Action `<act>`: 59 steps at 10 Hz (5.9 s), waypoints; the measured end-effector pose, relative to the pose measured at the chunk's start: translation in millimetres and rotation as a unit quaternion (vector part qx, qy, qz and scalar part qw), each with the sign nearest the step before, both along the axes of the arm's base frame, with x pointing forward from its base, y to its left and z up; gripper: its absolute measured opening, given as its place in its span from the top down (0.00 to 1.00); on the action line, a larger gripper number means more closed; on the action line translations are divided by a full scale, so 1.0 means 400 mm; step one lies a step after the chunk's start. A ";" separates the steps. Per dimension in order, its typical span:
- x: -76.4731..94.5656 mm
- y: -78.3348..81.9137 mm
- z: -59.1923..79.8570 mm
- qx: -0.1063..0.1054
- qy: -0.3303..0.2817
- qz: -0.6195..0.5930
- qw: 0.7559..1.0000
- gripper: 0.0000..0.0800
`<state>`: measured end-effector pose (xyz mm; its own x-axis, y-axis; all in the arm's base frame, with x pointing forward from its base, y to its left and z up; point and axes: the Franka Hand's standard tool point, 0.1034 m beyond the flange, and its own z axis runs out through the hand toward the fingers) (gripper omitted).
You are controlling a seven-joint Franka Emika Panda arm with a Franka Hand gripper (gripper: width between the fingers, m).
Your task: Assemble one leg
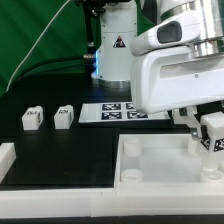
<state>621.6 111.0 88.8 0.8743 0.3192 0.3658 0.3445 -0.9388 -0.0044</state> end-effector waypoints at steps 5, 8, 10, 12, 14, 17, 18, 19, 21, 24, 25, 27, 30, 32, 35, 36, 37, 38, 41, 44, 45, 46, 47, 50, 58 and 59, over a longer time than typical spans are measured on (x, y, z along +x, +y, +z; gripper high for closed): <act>0.000 0.007 -0.028 0.001 0.005 0.001 1.000 0.63; 0.003 0.006 -0.029 0.002 -0.011 -0.001 1.000 0.63; 0.004 0.006 -0.030 0.003 -0.036 -0.003 0.999 0.63; -0.006 0.007 -0.029 0.005 -0.060 -0.006 0.998 0.63; -0.015 0.007 -0.028 0.005 -0.073 -0.007 0.997 0.63; -0.015 0.007 -0.028 0.005 -0.074 -0.006 0.997 0.63; -0.015 0.006 -0.028 0.005 -0.074 -0.006 0.997 0.54; -0.015 0.006 -0.028 0.005 -0.074 -0.006 0.997 0.31; -0.011 -0.003 -0.019 0.002 -0.066 -0.004 0.998 0.23; -0.010 -0.001 -0.008 0.002 -0.066 -0.004 0.998 0.19; -0.010 0.006 0.008 0.002 -0.063 -0.001 0.998 0.19; -0.006 0.010 0.041 0.001 -0.060 0.002 0.998 0.19; -0.003 0.010 0.068 0.000 -0.040 0.004 0.999 0.19; -0.003 0.015 0.066 0.000 -0.028 0.006 1.000 0.19; -0.016 0.022 0.062 -0.007 0.121 0.002 0.993 0.19; -0.025 0.003 0.065 -0.027 0.182 -0.002 0.983 0.19; -0.024 -0.003 0.076 -0.040 0.234 -0.003 0.971 0.19; -0.021 -0.006 0.078 -0.050 0.273 0.000 0.961 0.19; -0.010 -0.006 0.071 -0.050 0.280 0.000 0.959 0.19; -0.012 0.012 0.043 -0.050 0.281 -0.001 0.958 0.19; -0.008 0.012 0.026 -0.049 0.281 -0.002 0.959 0.19; -0.006 0.014 0.016 -0.049 0.282 -0.002 0.958 0.19; -0.002 0.015 0.012 -0.048 0.282 -0.002 0.958 0.19; 0.005 0.021 0.008 -0.048 0.281 -0.002 0.959 0.19; 0.010 -0.011 0.008 -0.047 0.281 0.003 0.958 0.64; 0.010 -0.011 0.008 -0.047 0.281 0.005 0.958 0.64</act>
Offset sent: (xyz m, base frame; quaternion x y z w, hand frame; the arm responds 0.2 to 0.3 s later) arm 0.0042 0.0019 -0.0105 -0.0035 0.0114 0.0024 0.9999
